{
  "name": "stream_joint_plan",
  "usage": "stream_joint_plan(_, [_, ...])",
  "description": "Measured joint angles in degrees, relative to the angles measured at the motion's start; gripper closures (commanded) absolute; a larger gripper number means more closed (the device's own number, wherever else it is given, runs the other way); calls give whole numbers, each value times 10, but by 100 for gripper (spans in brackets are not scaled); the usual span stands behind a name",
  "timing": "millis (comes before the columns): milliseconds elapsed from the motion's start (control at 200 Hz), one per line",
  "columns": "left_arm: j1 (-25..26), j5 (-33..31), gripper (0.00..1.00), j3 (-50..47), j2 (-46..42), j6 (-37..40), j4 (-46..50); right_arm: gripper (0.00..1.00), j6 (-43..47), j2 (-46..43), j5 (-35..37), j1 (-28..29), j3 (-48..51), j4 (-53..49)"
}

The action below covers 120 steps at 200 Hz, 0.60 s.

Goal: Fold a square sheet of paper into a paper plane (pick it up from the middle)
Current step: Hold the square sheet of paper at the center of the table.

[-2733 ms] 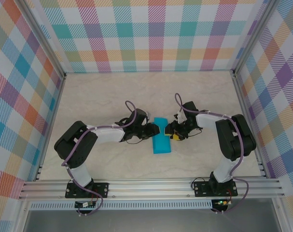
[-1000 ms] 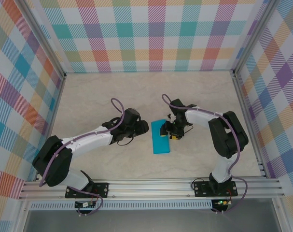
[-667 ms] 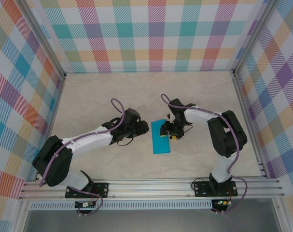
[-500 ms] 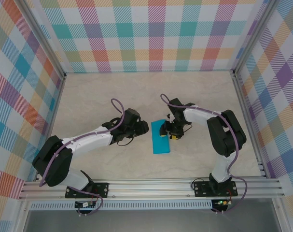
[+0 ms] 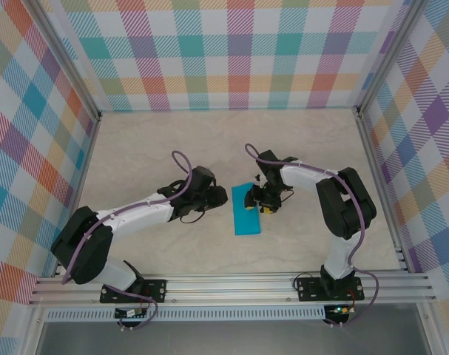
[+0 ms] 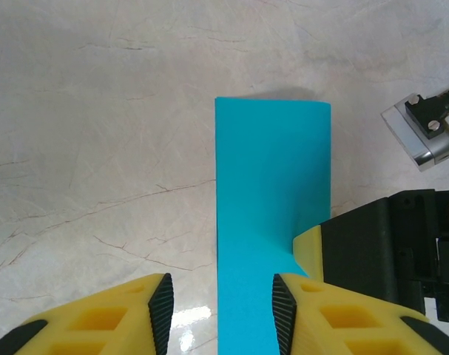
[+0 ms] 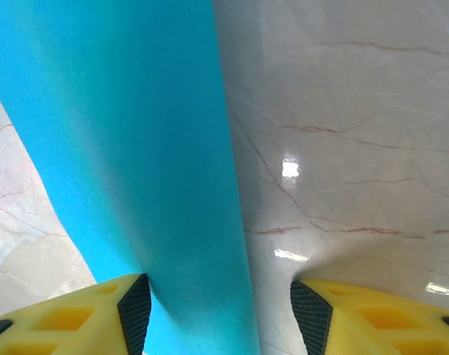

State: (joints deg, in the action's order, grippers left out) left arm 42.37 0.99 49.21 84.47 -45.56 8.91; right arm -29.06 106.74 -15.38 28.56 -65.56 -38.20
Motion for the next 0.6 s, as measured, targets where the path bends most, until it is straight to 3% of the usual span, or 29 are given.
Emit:
stream_joint_plan(160, [0, 5, 68, 0, 16, -1, -1, 41, 0, 1, 2, 1, -2, -2])
stream_joint_plan(430, [0, 35, 100, 18, 66, -10, -23, 41, 2, 2, 4, 1, -2, -3])
stream_joint_plan(600, [0, 61, 100, 30, 108, -22, -56, 41, 2, 2, 4, 1, -2, -3])
